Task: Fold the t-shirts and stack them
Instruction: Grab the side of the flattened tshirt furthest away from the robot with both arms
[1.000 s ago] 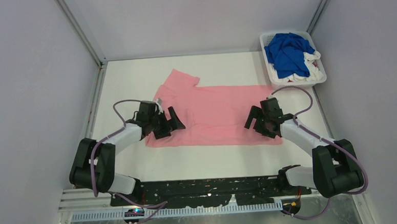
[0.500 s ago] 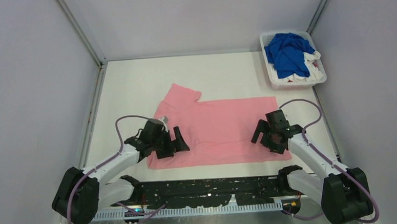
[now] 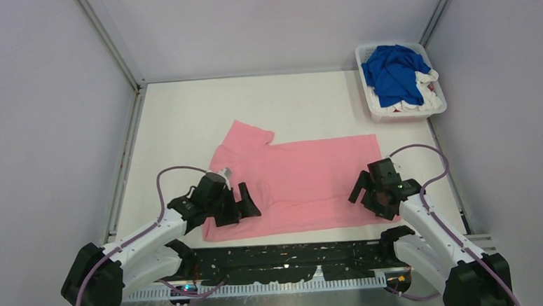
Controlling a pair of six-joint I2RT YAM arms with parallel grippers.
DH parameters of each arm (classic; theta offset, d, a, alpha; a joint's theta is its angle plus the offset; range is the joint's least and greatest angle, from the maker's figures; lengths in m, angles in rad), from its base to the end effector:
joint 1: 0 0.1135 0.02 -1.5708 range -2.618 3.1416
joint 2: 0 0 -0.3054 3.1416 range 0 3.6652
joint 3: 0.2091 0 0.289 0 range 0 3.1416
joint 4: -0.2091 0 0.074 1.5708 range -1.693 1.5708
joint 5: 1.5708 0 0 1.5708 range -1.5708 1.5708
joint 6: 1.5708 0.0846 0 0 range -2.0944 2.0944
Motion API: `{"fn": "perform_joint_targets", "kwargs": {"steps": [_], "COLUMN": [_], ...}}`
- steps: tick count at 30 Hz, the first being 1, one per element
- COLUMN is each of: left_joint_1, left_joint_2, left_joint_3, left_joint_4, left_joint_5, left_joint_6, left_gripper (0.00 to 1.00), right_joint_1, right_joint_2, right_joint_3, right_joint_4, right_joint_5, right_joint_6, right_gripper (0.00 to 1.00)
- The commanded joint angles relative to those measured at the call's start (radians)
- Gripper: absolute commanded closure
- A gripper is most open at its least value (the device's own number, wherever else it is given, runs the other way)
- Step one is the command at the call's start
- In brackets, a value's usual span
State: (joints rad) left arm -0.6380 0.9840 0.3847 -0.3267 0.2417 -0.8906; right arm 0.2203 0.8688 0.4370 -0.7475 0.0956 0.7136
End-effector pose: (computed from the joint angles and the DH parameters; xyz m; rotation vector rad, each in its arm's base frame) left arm 0.1583 -0.1425 0.1331 -0.2321 2.7005 -0.8635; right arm 0.1628 0.0282 0.1366 0.6959 2.6573 0.1279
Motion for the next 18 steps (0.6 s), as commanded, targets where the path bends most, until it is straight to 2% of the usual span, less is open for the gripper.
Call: {"fn": "perform_joint_targets", "kwargs": {"steps": [1, 6, 11, 18], "left_joint_1": [-0.021, -0.052, -0.055, -0.052], "left_joint_2": [0.012, -0.015, -0.084, -0.026], "left_joint_3": [-0.041, -0.043, -0.014, 0.263], "left_joint_4": [-0.120, -0.150, -0.205, -0.353], "left_joint_5": [-0.022, -0.018, -0.071, -0.267], "left_joint_6": [-0.029, -0.041, -0.033, 0.073], "left_gripper": [0.00, 0.00, 0.00, 0.00], "right_joint_1": [-0.003, -0.002, -0.003, -0.003], "right_joint_2": [-0.075, -0.083, -0.132, -0.250], "right_joint_3": [-0.024, -0.018, 0.011, 0.147], "right_joint_4": [-0.046, -0.054, -0.024, -0.014], "right_joint_5": [0.034, 0.068, 0.074, 0.136], "right_joint_6": [0.056, 0.072, 0.046, -0.060], "right_gripper": [0.04, 0.05, 0.04, 0.05]}}
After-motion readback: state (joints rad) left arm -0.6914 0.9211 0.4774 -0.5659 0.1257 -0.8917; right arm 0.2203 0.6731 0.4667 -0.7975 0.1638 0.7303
